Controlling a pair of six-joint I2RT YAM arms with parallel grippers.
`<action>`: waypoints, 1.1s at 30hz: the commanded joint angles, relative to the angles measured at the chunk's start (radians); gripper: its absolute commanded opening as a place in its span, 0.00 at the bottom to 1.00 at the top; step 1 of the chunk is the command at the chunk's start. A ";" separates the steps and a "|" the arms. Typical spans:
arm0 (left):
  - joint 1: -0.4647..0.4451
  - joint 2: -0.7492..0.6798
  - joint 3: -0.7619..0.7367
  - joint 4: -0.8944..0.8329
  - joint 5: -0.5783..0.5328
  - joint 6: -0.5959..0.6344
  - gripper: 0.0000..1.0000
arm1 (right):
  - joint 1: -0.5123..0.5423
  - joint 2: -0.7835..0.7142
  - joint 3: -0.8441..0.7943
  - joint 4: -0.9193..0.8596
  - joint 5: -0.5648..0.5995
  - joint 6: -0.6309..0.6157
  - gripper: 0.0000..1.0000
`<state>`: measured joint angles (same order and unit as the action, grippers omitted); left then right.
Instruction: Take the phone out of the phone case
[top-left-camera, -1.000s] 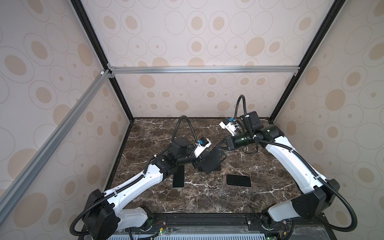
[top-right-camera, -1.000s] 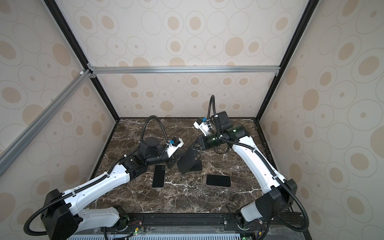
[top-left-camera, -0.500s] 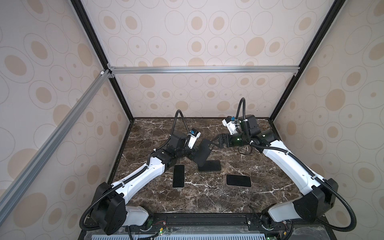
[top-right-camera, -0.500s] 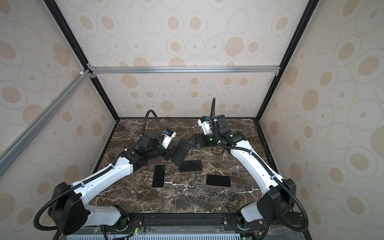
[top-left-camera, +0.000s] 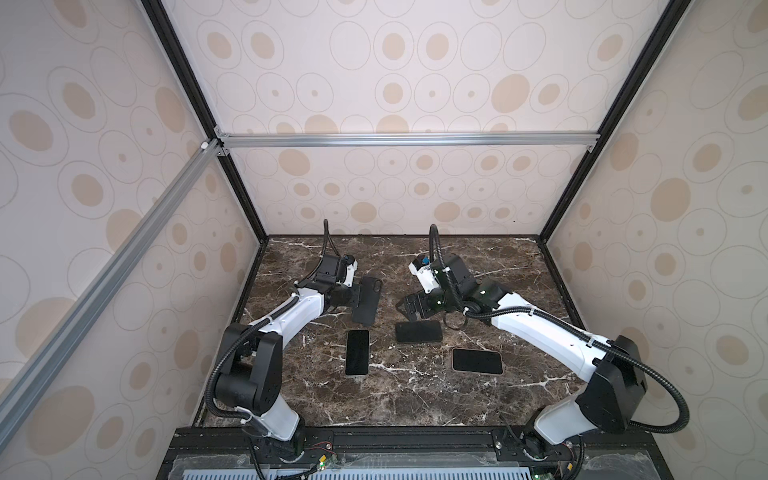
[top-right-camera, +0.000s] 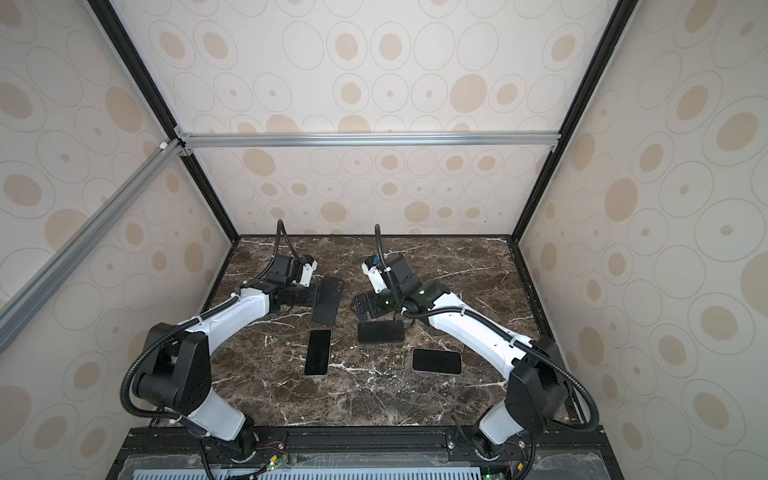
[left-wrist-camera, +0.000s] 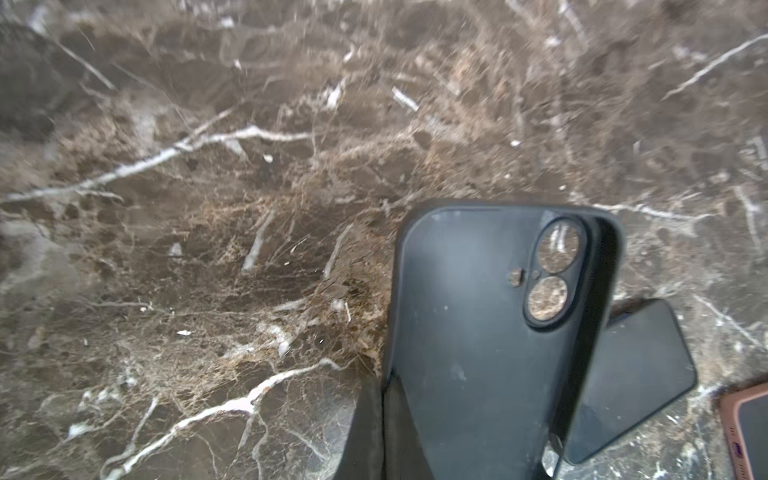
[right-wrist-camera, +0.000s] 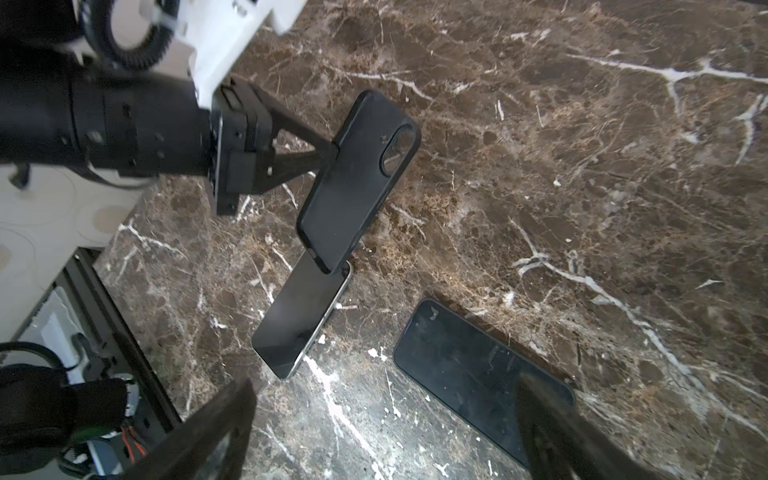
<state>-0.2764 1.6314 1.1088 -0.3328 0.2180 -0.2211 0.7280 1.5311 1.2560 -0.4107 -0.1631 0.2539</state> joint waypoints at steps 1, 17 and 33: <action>0.012 0.031 0.081 -0.083 -0.015 0.011 0.00 | 0.026 0.038 -0.035 0.072 0.022 -0.039 1.00; 0.051 0.256 0.201 -0.076 -0.046 -0.101 0.00 | 0.036 0.066 -0.043 -0.091 0.049 -0.379 1.00; 0.057 0.218 0.157 0.014 -0.026 -0.147 0.61 | 0.010 0.118 -0.109 -0.199 -0.079 -0.812 1.00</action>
<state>-0.2279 1.9102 1.2686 -0.3527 0.1822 -0.3523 0.7525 1.6287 1.1606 -0.5777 -0.1944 -0.4171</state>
